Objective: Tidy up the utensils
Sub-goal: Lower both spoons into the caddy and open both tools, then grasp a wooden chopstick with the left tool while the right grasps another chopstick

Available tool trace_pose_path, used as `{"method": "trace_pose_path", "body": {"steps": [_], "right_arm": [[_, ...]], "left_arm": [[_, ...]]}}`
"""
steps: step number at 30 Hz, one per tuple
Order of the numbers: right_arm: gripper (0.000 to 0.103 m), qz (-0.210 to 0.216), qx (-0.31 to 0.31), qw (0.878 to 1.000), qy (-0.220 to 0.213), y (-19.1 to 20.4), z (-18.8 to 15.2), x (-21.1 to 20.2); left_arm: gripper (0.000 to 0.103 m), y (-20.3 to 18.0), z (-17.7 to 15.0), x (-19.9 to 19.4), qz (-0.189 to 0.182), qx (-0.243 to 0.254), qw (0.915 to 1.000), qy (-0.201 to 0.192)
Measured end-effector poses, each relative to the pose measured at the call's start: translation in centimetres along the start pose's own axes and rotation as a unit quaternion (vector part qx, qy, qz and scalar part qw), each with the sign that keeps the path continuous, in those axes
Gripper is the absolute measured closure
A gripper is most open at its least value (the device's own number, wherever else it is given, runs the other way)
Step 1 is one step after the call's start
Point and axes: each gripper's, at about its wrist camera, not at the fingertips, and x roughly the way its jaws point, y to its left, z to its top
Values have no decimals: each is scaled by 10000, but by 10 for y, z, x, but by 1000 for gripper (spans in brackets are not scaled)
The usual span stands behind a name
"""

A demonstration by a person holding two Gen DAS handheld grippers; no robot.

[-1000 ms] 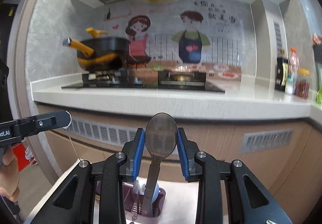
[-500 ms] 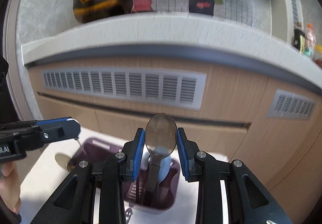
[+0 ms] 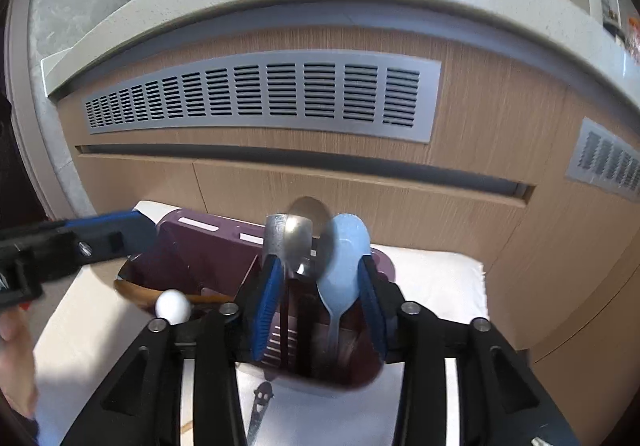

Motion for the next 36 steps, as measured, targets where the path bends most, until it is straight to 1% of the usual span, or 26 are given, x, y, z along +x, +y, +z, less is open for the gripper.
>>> {"method": "trace_pose_path", "body": {"steps": [1, 2, 3, 4, 5, 6, 7, 9, 11, 13, 16, 17, 20, 24, 25, 26, 27, 28, 29, 30, 33, 36], "right_arm": [[57, -11, -9, 10000, -52, 1, -1, -5], [50, -18, -11, 9999, -143, 2, -2, -14], [43, -21, -2, 9997, -256, 3, -4, -25], [40, -31, 7, 9995, -325, 3, -5, -32], [34, -78, 9, 9991, -427, 4, -9, -42], [27, -129, -2, 9987, -490, 6, -13, -50], [23, -176, -30, 9985, -513, 8, -16, -56], [8, -312, -185, 9981, -490, 14, -26, -67], [4, -407, -307, 9976, -458, 18, -37, -75], [3, -380, -306, 9983, -312, 20, -49, -79], [2, -87, -200, 9997, 109, 19, -65, -75], [2, -52, -203, 9995, 221, 20, -71, -74], [2, -143, -373, 9981, 465, 28, -91, -69], [2, -38, -605, 9948, 819, 42, -117, -59], [3, -30, -640, 9941, 873, 44, -121, -56], [9, -16, -690, 9929, 973, 47, -126, -52], [25, 9, -726, 9916, 1068, 50, -129, -47], [35, 12, -748, 9907, 1140, 52, -132, -44], [55, -9, -756, 9890, 1272, 53, -133, -38], [67, 5, -718, 9879, 1372, 53, -133, -32], [74, 182, -396, 9856, 1634, 49, -132, -15], [82, 403, -242, 9847, 1677, 53, -126, -6]], "left_arm": [[69, -3, -1, -7, 48, 39, 10000, -46], [65, -6, -2, -15, 116, 93, 9998, -95], [64, -11, -4, -24, 183, 153, 9996, -144], [61, -14, -7, -31, 237, 215, 9993, -180], [59, -18, -11, -39, 299, 294, 9989, -203], [58, -22, -16, -45, 382, 379, 9983, -205], [57, -26, -21, -50, 474, 470, 9976, -198], [56, -32, -35, -60, 630, 650, 9958, -144], [54, -34, -50, -67, 772, 737, 9943, -12], [53, -33, -60, -68, 851, 724, 9936, 139], [50, -28, -82, -70, 921, 660, 9927, 406], [50, -26, -91, -68, 952, 660, 9920, 509], [50, -20, -116, -61, 1089, 643, 9888, 791], [50, -9, -146, -53, 1270, 597, 9842, 1077], [50, -5, -151, -52, 1318, 580, 9831, 1127], [50, -3, -156, -52, 1339, 556, 9825, 1166], [50, 1, -160, -52, 1350, 514, 9820, 1216], [50, 4, -164, -52, 1353, 468, 9818, 1250], [50, 7, -167, -53, 1352, 404, 9817, 1283], [50, 11, -168, -54, 1348, 361, 9817, 1298], [50, 17, -172, -57, 1332, 252, 9819, 1322], [50, 18, -174, -56, 1282, 242, 9822, 1351]]}}
